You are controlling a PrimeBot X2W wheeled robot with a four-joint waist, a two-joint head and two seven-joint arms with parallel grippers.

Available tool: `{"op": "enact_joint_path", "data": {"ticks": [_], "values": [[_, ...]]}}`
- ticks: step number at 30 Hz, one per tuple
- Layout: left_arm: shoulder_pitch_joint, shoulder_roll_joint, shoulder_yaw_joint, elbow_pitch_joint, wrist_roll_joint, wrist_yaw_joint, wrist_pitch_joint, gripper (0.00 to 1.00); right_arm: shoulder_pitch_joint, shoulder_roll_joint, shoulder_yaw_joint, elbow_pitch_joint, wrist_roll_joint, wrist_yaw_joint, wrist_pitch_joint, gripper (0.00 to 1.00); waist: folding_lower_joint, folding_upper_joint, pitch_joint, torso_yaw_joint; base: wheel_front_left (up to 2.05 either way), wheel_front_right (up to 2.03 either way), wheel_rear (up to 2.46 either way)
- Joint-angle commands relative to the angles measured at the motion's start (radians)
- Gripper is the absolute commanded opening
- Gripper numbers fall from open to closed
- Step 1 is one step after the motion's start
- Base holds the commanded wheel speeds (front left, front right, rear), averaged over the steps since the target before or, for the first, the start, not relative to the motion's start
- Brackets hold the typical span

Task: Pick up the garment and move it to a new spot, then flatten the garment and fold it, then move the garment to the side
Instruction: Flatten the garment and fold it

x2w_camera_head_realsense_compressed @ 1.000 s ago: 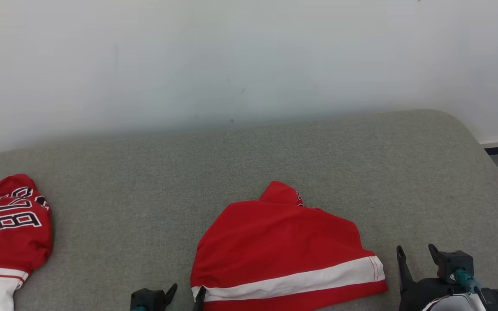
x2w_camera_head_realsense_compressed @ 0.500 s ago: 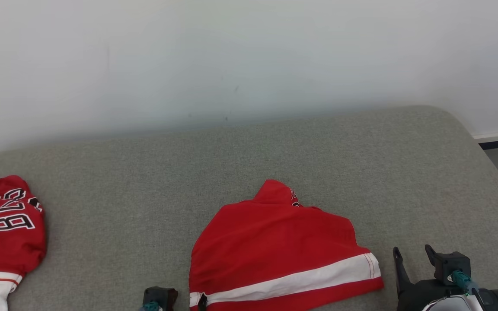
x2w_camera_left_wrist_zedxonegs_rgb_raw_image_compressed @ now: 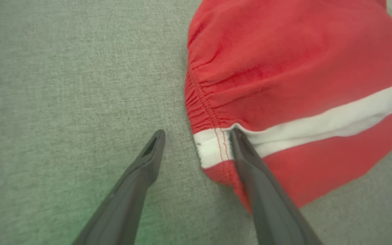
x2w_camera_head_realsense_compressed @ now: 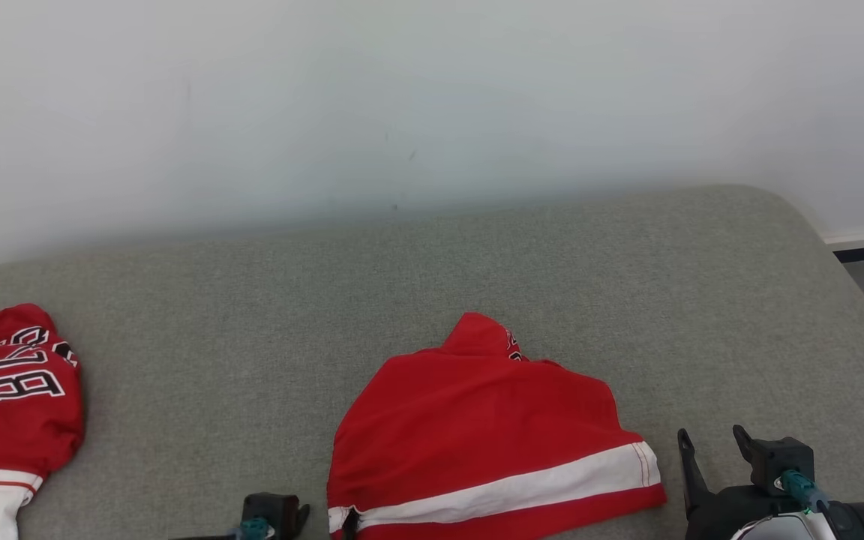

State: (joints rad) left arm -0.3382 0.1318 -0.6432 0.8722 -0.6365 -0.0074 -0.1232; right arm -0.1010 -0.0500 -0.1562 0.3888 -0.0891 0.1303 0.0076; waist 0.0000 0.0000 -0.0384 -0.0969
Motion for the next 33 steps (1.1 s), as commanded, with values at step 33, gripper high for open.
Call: {"op": "enact_joint_path", "data": {"ticks": [33], "values": [[0.125,0.145,0.023,-0.329,-0.055,0.076,0.125,1.0,0.006,0.0,0.015,-0.012,0.006,0.001,0.006,1.0,0.0,0.0,0.001,-0.02,0.0,0.0,0.0]]}}
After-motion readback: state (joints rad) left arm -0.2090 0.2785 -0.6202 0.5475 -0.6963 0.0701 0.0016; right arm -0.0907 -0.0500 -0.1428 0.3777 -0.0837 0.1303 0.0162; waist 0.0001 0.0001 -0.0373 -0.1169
